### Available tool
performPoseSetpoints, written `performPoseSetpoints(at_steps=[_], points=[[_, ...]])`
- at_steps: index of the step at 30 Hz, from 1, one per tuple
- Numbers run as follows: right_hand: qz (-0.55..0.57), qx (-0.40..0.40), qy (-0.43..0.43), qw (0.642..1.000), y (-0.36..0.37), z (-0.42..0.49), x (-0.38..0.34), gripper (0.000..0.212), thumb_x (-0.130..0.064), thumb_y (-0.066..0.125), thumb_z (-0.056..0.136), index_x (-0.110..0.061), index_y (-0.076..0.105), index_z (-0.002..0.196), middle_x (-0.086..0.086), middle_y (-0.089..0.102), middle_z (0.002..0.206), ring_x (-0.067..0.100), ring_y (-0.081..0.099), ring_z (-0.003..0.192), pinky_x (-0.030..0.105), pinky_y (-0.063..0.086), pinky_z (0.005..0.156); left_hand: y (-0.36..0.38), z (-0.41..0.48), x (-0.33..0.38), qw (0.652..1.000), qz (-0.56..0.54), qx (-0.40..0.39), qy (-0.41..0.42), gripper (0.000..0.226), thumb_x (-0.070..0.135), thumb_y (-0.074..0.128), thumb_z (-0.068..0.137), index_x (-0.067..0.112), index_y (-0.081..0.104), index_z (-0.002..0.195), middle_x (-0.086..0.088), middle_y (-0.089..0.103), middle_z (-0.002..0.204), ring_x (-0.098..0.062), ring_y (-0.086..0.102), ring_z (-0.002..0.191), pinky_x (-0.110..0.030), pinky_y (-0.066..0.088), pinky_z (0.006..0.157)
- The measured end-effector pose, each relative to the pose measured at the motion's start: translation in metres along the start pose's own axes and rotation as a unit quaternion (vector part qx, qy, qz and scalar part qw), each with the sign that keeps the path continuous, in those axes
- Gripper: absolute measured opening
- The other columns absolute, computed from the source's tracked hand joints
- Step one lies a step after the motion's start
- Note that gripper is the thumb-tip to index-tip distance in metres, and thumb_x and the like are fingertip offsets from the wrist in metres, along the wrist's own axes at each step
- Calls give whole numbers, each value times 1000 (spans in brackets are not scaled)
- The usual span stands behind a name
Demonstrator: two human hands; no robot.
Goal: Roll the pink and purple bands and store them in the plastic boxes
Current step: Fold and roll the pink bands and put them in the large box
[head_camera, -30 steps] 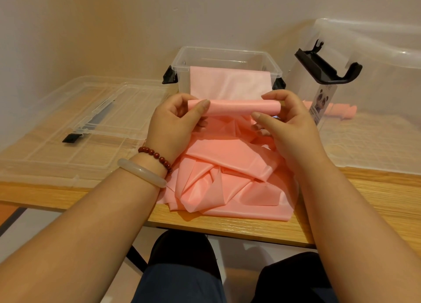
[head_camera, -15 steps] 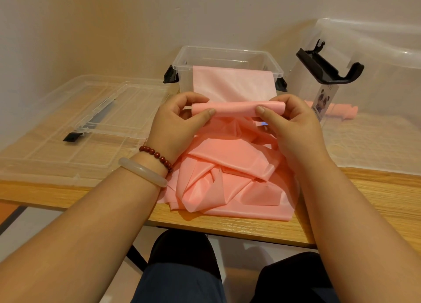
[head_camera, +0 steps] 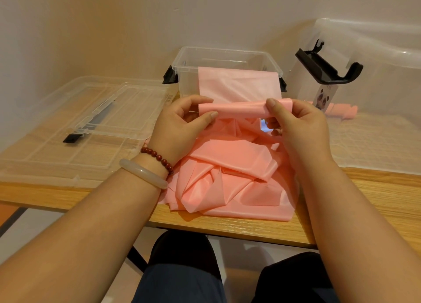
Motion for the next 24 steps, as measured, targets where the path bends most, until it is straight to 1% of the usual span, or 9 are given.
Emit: performPoseSetpoints(at_steps=[4,8,10,12,15,17,19,22,24], points=[[10,-20,5,1000,2,-2,-2,10,-27,70,90,-19,66,94,-1,71,82,14,71,74,33,59,63,-1,1,-1,1000,-8,14,-1,23,5,69,86,24,65,99,-3,69,91,-11,69,78,-27,57,74],[47,-66,6,997,6,-4,-5,20,-19,65,93,-22,61,112,6,62,88,10,64,60,27,52,46,-1,0,0,1000,-12,27,-12,20,7,66,89,23,64,101,-4,69,88,-11,69,73,-25,57,70],[54,-94,11,994,8,-6,-5,21,-15,66,92,-23,61,111,9,59,89,8,61,57,23,49,43,-1,0,1,999,-13,35,-13,17,8,64,90,21,64,102,-6,68,84,-11,68,69,-23,57,65],[48,-99,12,994,9,-5,-4,20,-12,68,90,-21,61,106,6,59,87,8,60,60,25,51,45,-2,-1,2,999,-6,40,-14,15,9,63,92,19,64,104,-6,67,81,-12,68,67,-23,56,63],[19,-77,3,997,6,-4,-4,10,-18,70,90,-17,63,96,2,61,80,4,59,59,22,50,46,-2,0,1,999,-18,24,-23,19,10,67,89,19,63,104,-11,68,89,-12,69,73,-23,57,69],[-18,-61,-12,998,4,-4,-4,10,-26,69,90,-17,64,93,-3,63,72,2,58,57,19,48,48,0,0,1,1000,-17,6,-22,24,8,71,85,18,61,104,-8,68,95,-12,69,78,-27,58,74],[-33,-57,-13,998,4,-4,-4,14,-31,67,90,-17,66,92,-5,65,68,2,60,57,19,49,50,1,0,1,1000,-2,-1,-15,22,8,71,84,20,61,100,-5,67,96,-12,68,80,-29,58,76],[-18,-58,11,998,6,-5,-4,19,-32,67,91,-13,67,93,3,71,80,10,70,69,26,57,53,0,-1,0,1000,-3,5,-18,14,11,69,86,21,61,91,-2,67,88,-10,68,77,-28,58,75],[21,-66,22,997,7,-5,-4,19,-27,69,90,-11,66,98,9,70,91,17,73,76,28,56,50,0,0,0,1000,-1,11,-23,11,13,69,87,20,62,89,-1,68,85,-10,68,77,-27,58,74]])
Point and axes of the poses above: each hand's wrist, its own z-axis towards the middle knuckle, its own y-axis out of the palm, x = y × z, the point moved 4 cm from there along z, towards the middle knuckle
